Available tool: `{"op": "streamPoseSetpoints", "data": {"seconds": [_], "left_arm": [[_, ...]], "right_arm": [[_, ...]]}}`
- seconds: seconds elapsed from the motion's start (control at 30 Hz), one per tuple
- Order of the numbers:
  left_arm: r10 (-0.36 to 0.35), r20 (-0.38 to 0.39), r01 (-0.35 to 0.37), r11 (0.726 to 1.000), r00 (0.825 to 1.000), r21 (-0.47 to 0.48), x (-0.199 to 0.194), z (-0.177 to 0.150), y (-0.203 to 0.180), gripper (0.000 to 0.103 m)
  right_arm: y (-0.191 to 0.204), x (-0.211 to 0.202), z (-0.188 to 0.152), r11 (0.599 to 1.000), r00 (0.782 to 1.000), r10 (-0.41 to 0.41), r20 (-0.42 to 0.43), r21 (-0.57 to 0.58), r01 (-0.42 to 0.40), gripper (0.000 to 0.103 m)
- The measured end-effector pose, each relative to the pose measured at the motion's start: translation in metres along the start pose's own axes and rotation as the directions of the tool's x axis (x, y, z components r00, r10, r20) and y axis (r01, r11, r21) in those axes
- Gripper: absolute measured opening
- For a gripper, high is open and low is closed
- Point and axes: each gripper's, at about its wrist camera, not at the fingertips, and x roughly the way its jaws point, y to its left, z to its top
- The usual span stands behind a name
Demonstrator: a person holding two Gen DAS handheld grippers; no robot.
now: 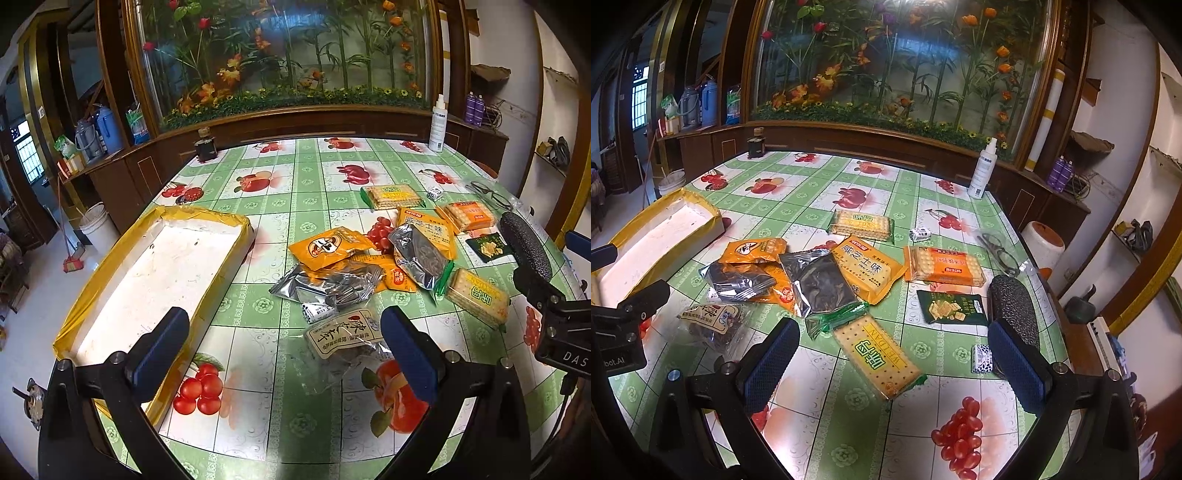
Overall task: Organize snacks
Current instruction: 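Grasp the clear dried-plum bag with left tool while right tool grasps WEIDAN crackers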
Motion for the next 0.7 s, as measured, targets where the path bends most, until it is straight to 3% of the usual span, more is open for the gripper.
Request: {"op": "streamPoseSetpoints", "data": {"seconds": [0.4,0.5,0.6,0.7], "left_arm": [[-0.008,-0.014,0.008,1.000,1.000,-0.006,0.005,0.000,0.002,0.103],[-0.089,-0.049,0.087,0.996,0.995,-0.036,0.014,-0.004,0.011,0.103],[-0.205,-0.070,0.198,0.976,0.976,-0.094,0.027,-0.016,0.028,0.103],[-0.237,-0.115,0.223,0.967,0.965,-0.125,0.043,-0.029,0.038,0.103]], "right_arm": [[-0.004,0.005,-0.004,0.999,0.999,0.036,-0.017,0.019,-0.036,0.103],[-0.013,0.010,-0.011,0.993,0.993,0.113,-0.029,0.049,-0.111,0.103],[-0.021,0.018,-0.023,0.980,0.980,0.194,-0.039,0.051,-0.192,0.103],[-0.024,0.027,-0.034,0.975,0.974,0.218,-0.068,0.047,-0.215,0.103]]}}
